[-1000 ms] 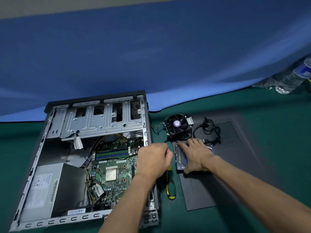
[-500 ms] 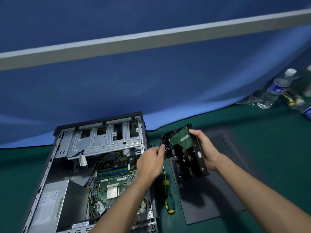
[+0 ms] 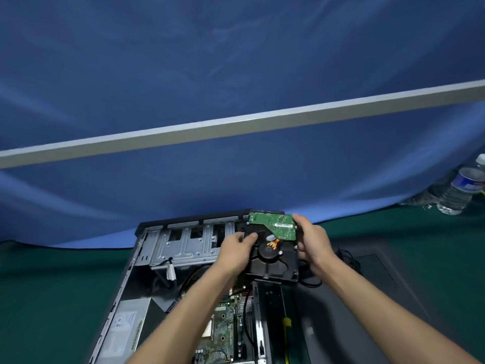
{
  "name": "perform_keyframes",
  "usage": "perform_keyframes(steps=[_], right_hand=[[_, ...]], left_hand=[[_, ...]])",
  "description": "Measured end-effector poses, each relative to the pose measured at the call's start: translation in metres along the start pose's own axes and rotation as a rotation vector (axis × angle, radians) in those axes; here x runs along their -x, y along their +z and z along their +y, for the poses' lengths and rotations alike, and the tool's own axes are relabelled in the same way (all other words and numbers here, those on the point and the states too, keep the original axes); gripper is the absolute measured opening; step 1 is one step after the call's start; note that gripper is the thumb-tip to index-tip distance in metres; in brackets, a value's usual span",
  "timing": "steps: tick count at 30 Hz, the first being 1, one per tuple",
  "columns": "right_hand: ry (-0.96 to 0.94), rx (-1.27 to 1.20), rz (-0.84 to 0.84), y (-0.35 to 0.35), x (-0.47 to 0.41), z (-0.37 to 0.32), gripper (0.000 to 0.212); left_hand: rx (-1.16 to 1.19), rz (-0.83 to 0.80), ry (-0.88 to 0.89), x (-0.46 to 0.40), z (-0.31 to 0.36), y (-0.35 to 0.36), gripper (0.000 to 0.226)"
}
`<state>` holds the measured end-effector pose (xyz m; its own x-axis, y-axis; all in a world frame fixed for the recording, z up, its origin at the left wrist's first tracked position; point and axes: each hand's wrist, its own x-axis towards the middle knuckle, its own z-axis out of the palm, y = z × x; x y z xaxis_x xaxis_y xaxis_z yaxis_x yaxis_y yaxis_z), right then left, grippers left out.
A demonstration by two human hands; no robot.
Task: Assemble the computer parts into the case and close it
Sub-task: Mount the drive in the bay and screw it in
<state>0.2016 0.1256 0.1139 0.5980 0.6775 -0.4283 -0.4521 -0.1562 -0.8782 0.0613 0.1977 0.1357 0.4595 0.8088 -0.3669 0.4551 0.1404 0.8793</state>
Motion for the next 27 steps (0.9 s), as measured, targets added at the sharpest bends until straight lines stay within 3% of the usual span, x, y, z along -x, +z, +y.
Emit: perform_keyframes(steps=[3, 6, 9, 11, 16, 19, 22, 25, 27], right_hand=[[0.001, 0.206, -0.102, 0.004, -0.004, -0.010, 0.024], [0.034, 0.435, -0.289, 0.018, -0.004, -0.020, 0.033], [0.031, 0.535, -0.402, 0.041, 0.000, -0.026, 0.045], [0.037, 0.402, -0.359, 0.054, 0.003, -0.028, 0.045], [0.076, 0.014, -0.108, 0.080, 0.011, -0.026, 0.027], [0.140, -0.119, -0.195, 0.101, 0.024, -0.021, 0.017], [0.176, -0.059, -0.338, 0.124, 0.039, -0.014, 0.013], [0.161, 0.155, -0.402, 0.135, 0.047, -0.009, 0.018], [0.161, 0.346, -0.383, 0.133, 0.050, -0.010, 0.033]], left_hand=[[-0.084, -0.106, -0.014, 0.005, 0.020, -0.040, 0.020], [-0.264, -0.188, -0.039, 0.009, 0.038, -0.072, 0.018], [-0.238, -0.180, -0.049, 0.013, 0.046, -0.090, 0.017], [-0.031, -0.122, -0.076, 0.014, 0.046, -0.100, 0.022], [0.870, -0.045, -0.122, 0.019, 0.036, -0.125, 0.051], [1.207, 0.064, -0.003, 0.018, 0.031, -0.114, 0.054], [1.343, 0.086, 0.033, 0.014, 0.027, -0.103, 0.042], [1.245, 0.115, -0.128, 0.005, 0.011, -0.101, 0.048], [1.165, 0.133, -0.189, -0.002, -0.001, -0.108, 0.049]])
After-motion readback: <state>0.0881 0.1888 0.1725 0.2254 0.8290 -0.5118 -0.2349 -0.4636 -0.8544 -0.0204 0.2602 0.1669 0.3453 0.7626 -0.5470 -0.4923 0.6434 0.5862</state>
